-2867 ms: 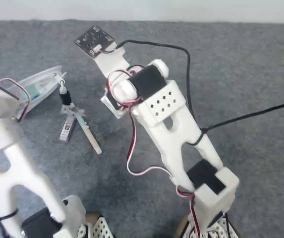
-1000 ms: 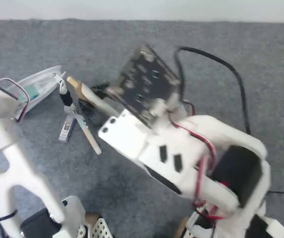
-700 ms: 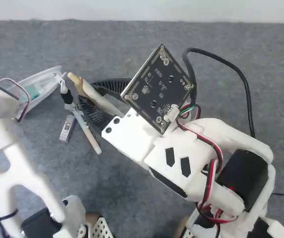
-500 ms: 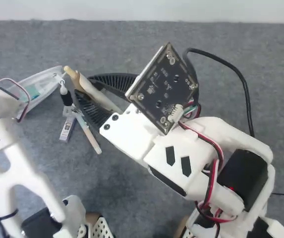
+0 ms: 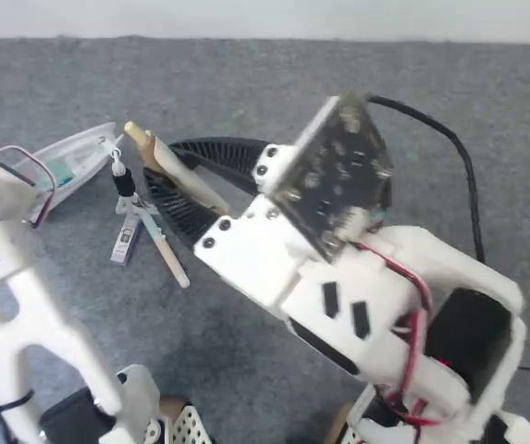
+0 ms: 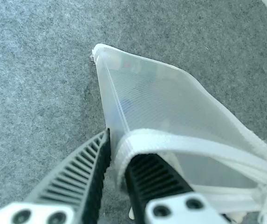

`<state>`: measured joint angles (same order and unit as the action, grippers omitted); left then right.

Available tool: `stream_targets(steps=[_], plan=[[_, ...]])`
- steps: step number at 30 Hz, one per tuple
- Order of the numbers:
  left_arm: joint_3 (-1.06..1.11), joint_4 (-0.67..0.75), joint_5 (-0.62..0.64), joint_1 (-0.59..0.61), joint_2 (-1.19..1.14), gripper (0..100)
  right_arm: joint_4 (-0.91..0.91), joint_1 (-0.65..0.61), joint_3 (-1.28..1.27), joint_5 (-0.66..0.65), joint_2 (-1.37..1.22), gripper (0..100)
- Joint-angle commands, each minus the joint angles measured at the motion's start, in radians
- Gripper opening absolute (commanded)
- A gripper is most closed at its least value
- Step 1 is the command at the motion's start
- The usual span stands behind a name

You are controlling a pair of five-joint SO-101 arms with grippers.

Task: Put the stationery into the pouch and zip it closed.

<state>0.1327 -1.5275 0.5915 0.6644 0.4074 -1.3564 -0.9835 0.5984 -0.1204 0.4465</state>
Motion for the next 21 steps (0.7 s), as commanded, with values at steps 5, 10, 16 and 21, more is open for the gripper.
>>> stream_targets(steps=[5, 10, 16, 21], plan=[[-0.05, 0.002, 0.012, -0.003, 0.005, 1, 0.035, -0.002, -0.166, 0.009, 0.136, 0.7], [-0.05, 0.003, 0.012, -0.003, 0.005, 1, 0.28, -0.004, -0.462, 0.009, 0.303, 0.7], [-0.05, 0.003, 0.012, -0.003, 0.005, 1, 0.608, -0.004, -0.798, 0.087, 0.446, 0.6], [-0.05, 0.003, 0.012, -0.003, 0.005, 1, 0.811, -0.002, -0.95, 0.129, 0.478, 0.6]])
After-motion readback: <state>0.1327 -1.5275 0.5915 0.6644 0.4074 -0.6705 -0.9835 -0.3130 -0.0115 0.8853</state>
